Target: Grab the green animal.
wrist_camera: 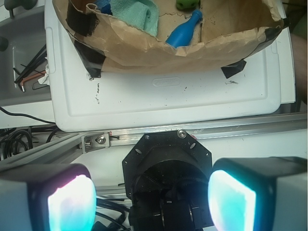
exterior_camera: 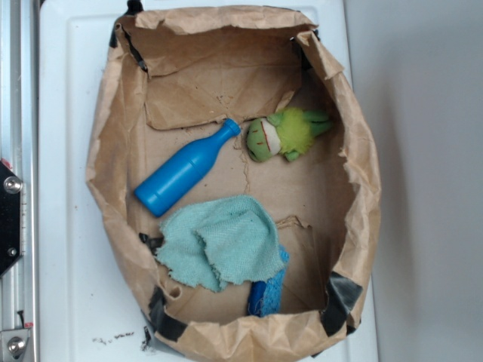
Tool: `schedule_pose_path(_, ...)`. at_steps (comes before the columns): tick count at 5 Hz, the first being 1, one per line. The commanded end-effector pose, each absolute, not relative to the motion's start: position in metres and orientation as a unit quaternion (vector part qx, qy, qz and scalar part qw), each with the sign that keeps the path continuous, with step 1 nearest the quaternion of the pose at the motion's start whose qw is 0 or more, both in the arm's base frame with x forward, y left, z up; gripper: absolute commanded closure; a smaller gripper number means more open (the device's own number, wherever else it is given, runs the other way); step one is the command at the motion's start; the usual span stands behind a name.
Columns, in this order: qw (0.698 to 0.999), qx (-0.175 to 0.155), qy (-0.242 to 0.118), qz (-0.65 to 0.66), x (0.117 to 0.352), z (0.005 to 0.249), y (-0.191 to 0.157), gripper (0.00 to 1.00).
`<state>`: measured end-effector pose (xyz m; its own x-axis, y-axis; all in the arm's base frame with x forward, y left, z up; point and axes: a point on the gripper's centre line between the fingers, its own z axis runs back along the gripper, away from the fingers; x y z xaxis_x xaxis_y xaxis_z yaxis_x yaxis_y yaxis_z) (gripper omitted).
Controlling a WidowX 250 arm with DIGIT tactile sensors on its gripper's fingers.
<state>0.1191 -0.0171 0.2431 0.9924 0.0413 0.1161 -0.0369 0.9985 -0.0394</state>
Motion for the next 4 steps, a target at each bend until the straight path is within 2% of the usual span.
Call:
schedule_pose_path(1,0.998,-0.019,-0.059,0.020,0.119,0.243,-0.017,0.00)
schedule_pose_path(2,0.997,-0.039,-0.069,0.021,0.126,0.251,-0.023,0.00)
schedule_pose_path(3,0.993,-0.063,-0.095,-0.005,0.137,0.239,-0.022,0.00)
schedule_pose_path(4,0.992,-0.066,-0.103,-0.008,0.146,0.233,-0.016,0.00)
